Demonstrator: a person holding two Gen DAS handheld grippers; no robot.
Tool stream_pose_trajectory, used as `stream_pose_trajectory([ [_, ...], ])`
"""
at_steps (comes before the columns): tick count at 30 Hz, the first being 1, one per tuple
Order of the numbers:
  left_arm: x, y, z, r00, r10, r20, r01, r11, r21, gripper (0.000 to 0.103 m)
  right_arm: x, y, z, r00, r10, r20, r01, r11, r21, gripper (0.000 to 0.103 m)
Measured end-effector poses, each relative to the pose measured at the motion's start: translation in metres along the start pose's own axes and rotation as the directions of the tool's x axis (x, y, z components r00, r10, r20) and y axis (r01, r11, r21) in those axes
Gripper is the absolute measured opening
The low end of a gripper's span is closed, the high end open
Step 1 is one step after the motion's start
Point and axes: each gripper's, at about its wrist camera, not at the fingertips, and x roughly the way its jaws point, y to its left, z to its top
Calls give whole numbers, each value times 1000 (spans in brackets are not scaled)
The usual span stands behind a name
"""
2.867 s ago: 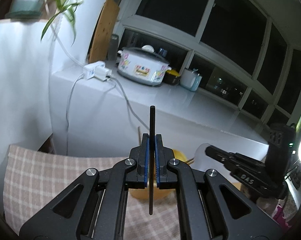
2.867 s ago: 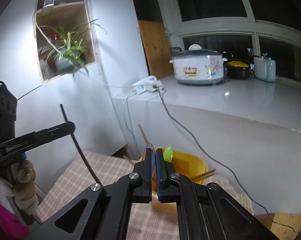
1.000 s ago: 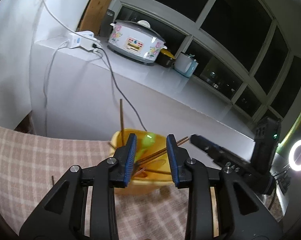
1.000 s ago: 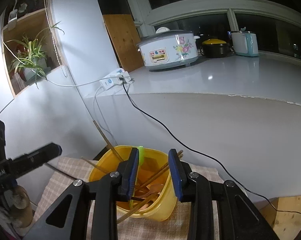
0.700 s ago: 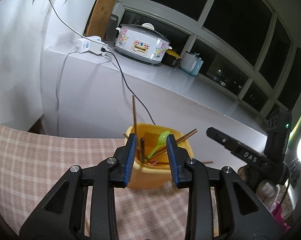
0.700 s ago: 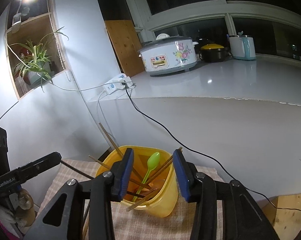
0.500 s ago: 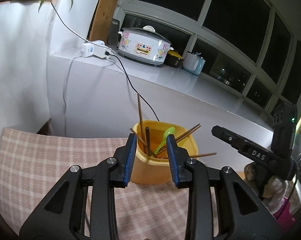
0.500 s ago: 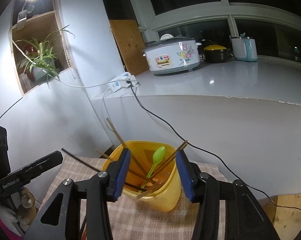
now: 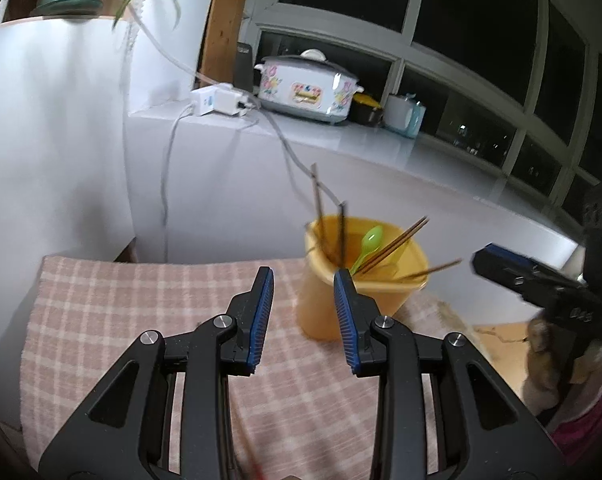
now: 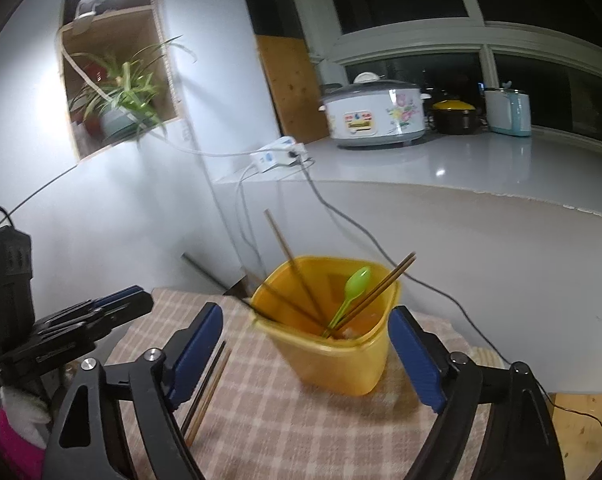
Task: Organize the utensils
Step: 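Pull both open tools back up from the yellow bin, then move both tools down to the last black and wooden chopsticks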
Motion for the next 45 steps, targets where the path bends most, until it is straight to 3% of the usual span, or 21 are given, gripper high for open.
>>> stream_pose_trajectory([
  [4,0,24,-17,999,45,-28,-46,999,-9,41,-2,10,-13,1000,13,-18,-13,1000,-21,101],
  [7,2,48,-32,994,84,-69,-86,996,-24,50,-5,16,-24,1000,12,-14,-13,999,-35,103],
  [12,13,81,-60,975,144,-167,-152,987,-41,50,-1,24,-40,999,2,-51,-5,999,-52,103],
  [20,57,93,-90,946,92,-310,-125,988,-91,50,17,20,-72,989,4,-145,-2,1000,15,103],
  [22,74,87,-95,936,94,-339,-126,989,-73,49,20,18,-77,986,16,-165,-11,999,31,97],
  [26,100,77,-99,921,99,-377,-130,990,-57,29,26,19,-84,979,6,-203,-2,1000,19,88],
  [29,116,79,-97,912,102,-397,-143,987,-73,20,31,20,-87,973,14,-231,-10,1000,22,81],
  [45,162,70,-86,891,119,-438,-160,985,-59,18,71,36,-106,927,88,-365,-70,996,62,49],
])
